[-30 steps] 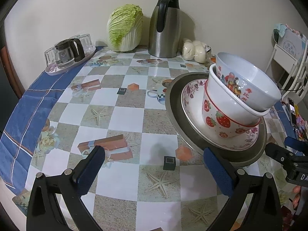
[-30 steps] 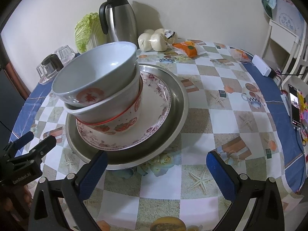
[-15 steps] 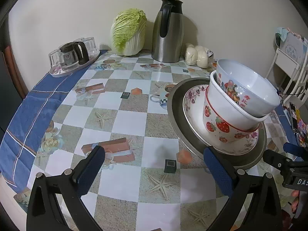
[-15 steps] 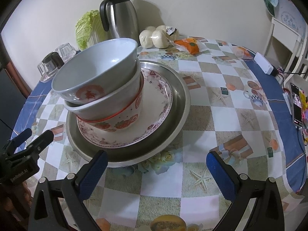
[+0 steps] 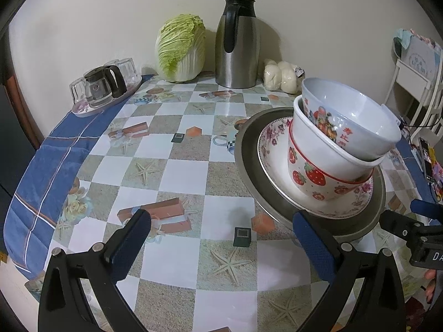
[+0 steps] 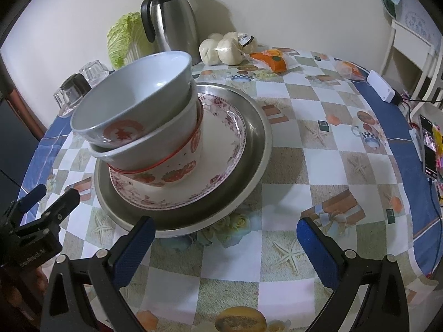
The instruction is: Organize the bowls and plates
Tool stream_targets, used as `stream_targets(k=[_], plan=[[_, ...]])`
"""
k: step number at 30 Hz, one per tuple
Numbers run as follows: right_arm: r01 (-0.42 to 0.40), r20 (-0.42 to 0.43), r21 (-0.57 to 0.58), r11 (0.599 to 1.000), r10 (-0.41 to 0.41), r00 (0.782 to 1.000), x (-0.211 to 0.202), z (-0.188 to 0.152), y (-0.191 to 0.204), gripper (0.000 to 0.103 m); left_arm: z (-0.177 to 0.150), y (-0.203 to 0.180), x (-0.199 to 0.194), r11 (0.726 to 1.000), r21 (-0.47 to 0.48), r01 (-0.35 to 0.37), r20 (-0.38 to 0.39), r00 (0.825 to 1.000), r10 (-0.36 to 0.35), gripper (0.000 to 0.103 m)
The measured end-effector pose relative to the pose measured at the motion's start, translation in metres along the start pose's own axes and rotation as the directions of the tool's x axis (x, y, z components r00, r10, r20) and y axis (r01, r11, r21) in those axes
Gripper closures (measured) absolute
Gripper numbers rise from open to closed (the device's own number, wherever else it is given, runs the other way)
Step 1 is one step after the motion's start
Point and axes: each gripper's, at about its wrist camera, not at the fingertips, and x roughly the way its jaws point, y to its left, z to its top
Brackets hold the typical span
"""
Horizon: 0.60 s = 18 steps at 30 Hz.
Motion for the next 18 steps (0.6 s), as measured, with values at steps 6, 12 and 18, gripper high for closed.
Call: stream_targets(k=[6,12,18], plan=[[-0.003,-0.013,0.0,1.0,0.003,1.0,0.002,-0.001,-0.0014,0.0,-0.0009,-0.0056,0.0001,1.0,0.026,-0.012,-0.005,1.0,0.012,0.001],[-0.005,-0.021,0.012,1.0,0.005,1.0,0.0034,-0.0014,-0.0052,0.0,-0.0014,-0.0084,0.0002,0.999,0.037,-0.022,-0.009,1.0,0.023,0.001],[-0.005,-0.029,0.014,1.0,0.006,1.0,0.0037,-0.0016,-0.0065,0.0,-0.002,-0.0104,-0.0006,0.999,0.043,-0.03,-0.004,1.0,0.03,0.001]])
